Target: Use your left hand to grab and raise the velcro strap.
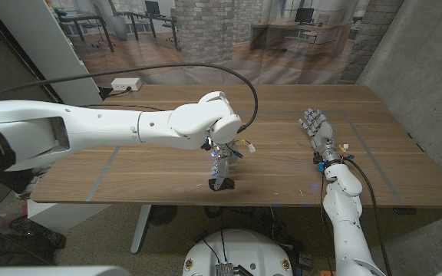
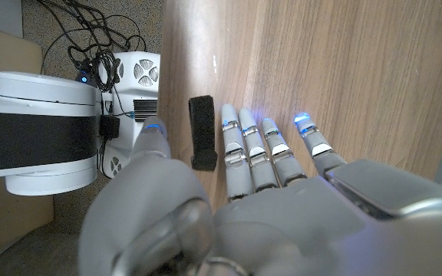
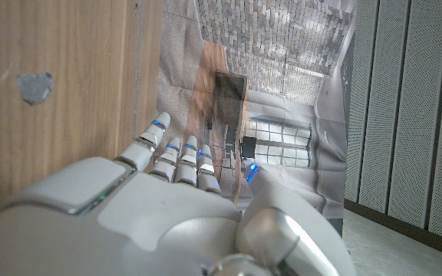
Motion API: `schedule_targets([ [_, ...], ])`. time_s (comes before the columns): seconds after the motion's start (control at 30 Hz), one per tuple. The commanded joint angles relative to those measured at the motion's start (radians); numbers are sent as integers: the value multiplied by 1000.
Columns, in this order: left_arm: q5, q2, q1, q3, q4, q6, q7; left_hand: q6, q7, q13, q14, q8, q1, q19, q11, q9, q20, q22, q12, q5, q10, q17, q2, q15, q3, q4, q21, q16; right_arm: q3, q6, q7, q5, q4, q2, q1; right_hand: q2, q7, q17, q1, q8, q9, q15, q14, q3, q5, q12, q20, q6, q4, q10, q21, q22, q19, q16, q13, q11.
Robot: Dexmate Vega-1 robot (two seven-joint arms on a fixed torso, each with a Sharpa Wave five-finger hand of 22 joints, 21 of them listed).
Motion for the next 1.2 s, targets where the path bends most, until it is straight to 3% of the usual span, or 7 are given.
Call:
schedule_targets([
  [0.03, 40, 4, 25, -1, 14, -20, 0, 9, -1, 2, 9, -1, 3, 3, 4, 3, 3, 3, 7, -1, 10, 2, 12, 4, 0, 4, 9, -2, 1, 5, -1, -6, 14, -3, 9, -3, 0, 2, -8, 8, 2, -2, 8, -3, 6, 8, 0, 8, -2, 10, -1, 4, 12, -1, 4, 0],
  [0.5, 162, 2, 62, -5, 16, -88, 0, 23, -5, 4, 18, -2, 23, 9, 2, 3, 3, 3, 14, -3, 17, 3, 29, 2, 10, 0, 12, 0, 5, 21, -2, -3, 33, -6, 19, -4, -1, 1, -9, 8, 2, -2, 11, -3, 6, 9, -1, 11, -3, 14, -2, 4, 13, -1, 4, 3],
  [0.77, 172, -6, 86, -30, 30, -120, 0, 38, -6, 5, 30, -2, 32, 20, 1, 3, 4, 4, 22, -7, 31, 3, 36, -2, 14, -2, 18, 3, 11, 42, -8, 3, 49, -4, 23, -6, 0, 1, -9, 10, 2, -3, 20, -4, 7, 12, 0, 16, -4, 22, -3, 4, 14, 2, 4, 5],
  [0.97, 193, -10, 151, -97, 42, -180, 0, 40, -6, 6, 32, -5, 45, 22, -2, 4, 4, 5, 26, -10, 36, 6, 60, -2, 25, -1, 20, 4, 14, 53, -12, 4, 57, -7, 24, -7, -1, 1, -9, 11, 2, -1, 26, -4, 7, 12, 0, 20, -5, 25, -3, 4, 14, 3, 4, 4],
  [1.2, 195, -17, 165, -102, 56, -194, 0, 35, -2, 6, 31, -9, 47, 19, -1, 4, 5, 6, 25, -17, 28, 7, 65, 0, 25, 0, 20, 4, 15, 77, -16, 11, 73, -6, 29, -10, 2, 0, -9, 13, 2, 1, 40, -5, 8, 16, -1, 29, -7, 37, -4, 4, 15, 7, 4, 7],
])
